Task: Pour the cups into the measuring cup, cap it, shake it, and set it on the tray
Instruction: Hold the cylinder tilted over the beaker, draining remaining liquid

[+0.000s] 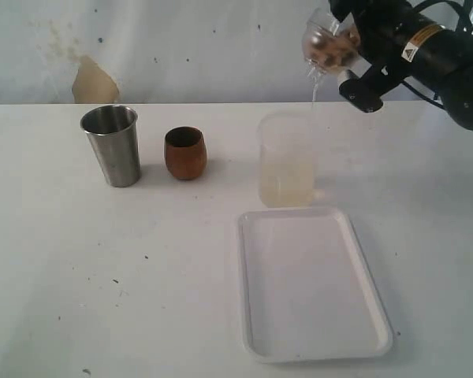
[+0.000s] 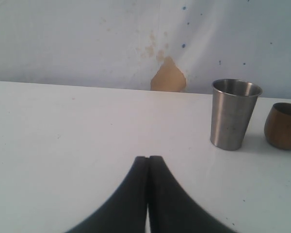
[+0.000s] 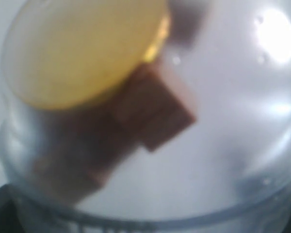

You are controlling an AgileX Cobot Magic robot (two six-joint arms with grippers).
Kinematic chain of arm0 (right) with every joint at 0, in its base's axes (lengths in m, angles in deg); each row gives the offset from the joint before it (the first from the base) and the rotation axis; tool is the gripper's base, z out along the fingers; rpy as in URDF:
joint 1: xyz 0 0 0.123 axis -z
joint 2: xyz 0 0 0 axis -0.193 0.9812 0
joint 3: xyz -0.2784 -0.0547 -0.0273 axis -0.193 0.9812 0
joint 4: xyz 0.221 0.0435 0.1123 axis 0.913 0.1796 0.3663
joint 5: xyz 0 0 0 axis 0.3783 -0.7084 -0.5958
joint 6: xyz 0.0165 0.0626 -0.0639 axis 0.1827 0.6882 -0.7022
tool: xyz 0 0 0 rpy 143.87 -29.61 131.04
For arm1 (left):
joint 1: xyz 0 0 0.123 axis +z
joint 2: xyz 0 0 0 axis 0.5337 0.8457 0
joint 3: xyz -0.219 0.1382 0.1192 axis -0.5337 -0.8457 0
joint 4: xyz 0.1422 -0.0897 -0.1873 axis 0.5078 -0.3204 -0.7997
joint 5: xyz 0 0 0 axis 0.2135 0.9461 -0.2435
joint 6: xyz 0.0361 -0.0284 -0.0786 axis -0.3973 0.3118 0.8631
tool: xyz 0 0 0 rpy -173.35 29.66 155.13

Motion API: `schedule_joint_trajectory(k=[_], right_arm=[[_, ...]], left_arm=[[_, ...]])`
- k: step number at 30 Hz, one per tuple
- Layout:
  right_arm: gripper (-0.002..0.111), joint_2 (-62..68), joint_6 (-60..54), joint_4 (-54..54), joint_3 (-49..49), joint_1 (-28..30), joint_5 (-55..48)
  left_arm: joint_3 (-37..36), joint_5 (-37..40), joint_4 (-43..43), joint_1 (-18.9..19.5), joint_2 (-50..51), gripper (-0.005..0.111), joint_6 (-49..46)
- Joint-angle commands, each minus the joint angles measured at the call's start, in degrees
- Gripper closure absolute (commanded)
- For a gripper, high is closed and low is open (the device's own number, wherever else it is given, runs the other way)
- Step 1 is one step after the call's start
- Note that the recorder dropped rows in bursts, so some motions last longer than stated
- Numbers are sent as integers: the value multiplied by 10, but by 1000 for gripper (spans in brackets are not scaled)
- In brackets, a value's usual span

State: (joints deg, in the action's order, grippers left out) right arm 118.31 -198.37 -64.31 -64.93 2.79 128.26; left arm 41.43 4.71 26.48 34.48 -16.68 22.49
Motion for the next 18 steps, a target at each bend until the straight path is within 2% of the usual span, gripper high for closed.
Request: schedule_joint_trajectory(k=[1, 18], right_arm=[[108, -9, -9, -2, -6, 4, 24], [108, -17, -9, -32, -8, 4, 22]], left_arm=[[-3, -5, 1, 0, -2, 107, 0], [-3, -5, 1, 0, -2, 107, 0]])
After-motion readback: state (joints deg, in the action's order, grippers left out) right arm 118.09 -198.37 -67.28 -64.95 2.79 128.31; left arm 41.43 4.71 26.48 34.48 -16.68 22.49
